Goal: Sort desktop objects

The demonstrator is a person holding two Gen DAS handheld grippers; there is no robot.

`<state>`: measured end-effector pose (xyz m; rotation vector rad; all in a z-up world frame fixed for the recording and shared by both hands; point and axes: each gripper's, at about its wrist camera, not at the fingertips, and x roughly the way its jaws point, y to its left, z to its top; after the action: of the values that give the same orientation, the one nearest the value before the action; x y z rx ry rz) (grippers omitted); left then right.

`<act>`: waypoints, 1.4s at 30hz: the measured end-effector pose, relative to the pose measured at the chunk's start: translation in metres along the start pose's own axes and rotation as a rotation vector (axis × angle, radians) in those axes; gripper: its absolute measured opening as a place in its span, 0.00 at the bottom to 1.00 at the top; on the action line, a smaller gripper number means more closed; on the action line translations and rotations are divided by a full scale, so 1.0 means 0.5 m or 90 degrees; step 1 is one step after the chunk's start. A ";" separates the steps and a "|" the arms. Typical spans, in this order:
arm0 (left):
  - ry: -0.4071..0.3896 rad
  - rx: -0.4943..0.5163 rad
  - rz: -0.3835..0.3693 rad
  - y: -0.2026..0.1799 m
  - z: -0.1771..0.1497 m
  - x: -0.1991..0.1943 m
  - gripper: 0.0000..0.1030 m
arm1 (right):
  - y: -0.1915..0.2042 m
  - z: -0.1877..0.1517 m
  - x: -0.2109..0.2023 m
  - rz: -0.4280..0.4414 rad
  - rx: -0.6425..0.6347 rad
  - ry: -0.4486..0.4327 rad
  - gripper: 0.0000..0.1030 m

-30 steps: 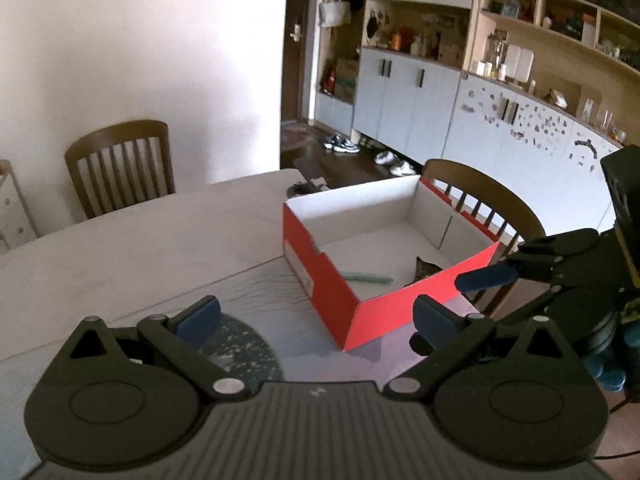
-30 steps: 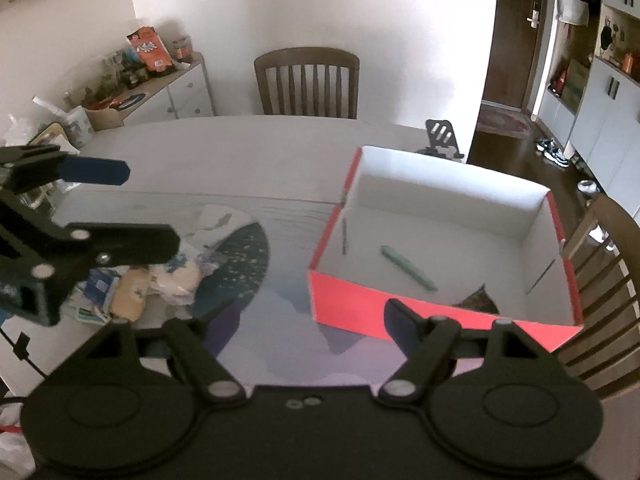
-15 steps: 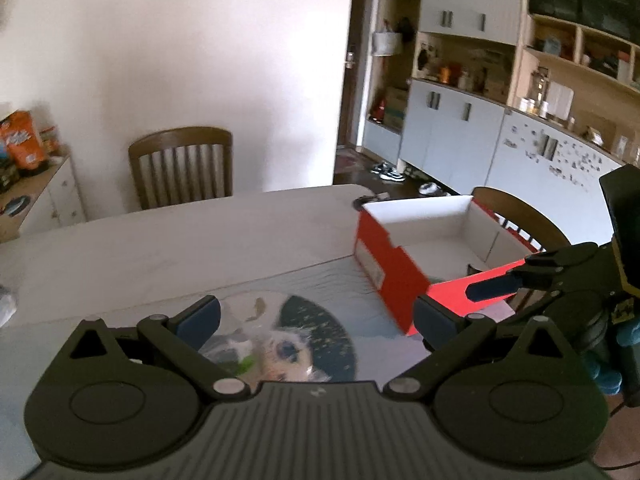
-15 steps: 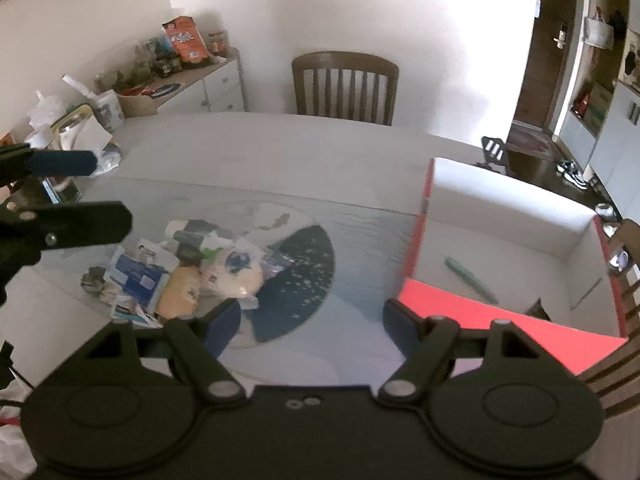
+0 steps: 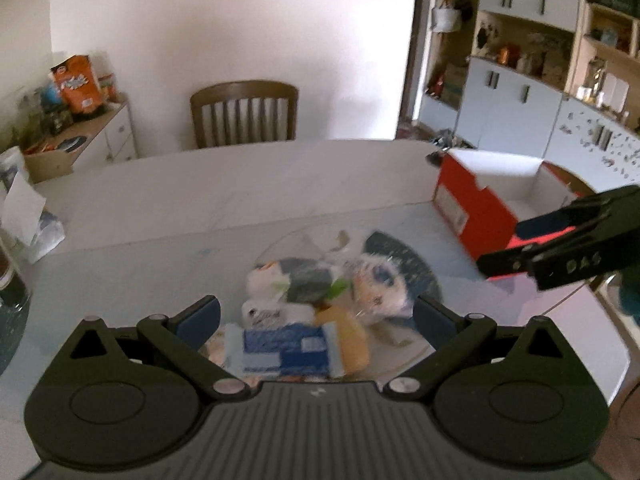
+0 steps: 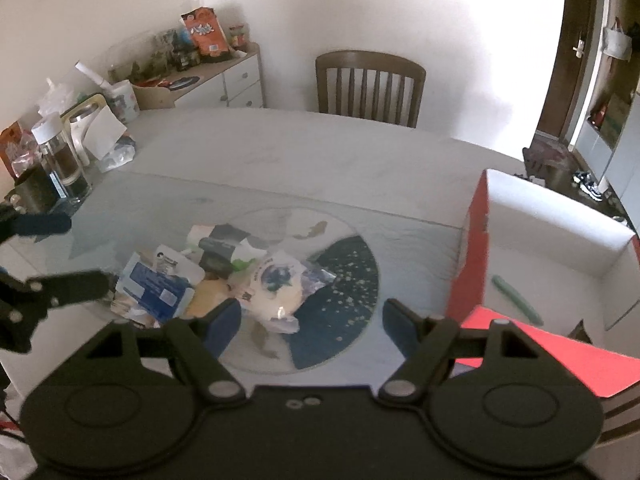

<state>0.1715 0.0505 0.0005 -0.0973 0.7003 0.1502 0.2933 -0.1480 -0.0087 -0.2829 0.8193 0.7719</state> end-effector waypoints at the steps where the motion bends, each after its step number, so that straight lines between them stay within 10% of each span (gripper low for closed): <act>1: 0.002 0.000 0.005 0.001 -0.006 0.005 1.00 | 0.003 0.000 0.005 0.001 0.000 0.002 0.76; 42: 0.059 -0.012 0.083 0.033 -0.077 0.153 1.00 | 0.046 0.026 0.257 -0.044 0.176 0.076 0.75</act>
<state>0.2020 0.0693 -0.0791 -0.0771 0.7974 0.2780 0.3399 -0.0601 -0.0943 -0.1099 1.0124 0.5727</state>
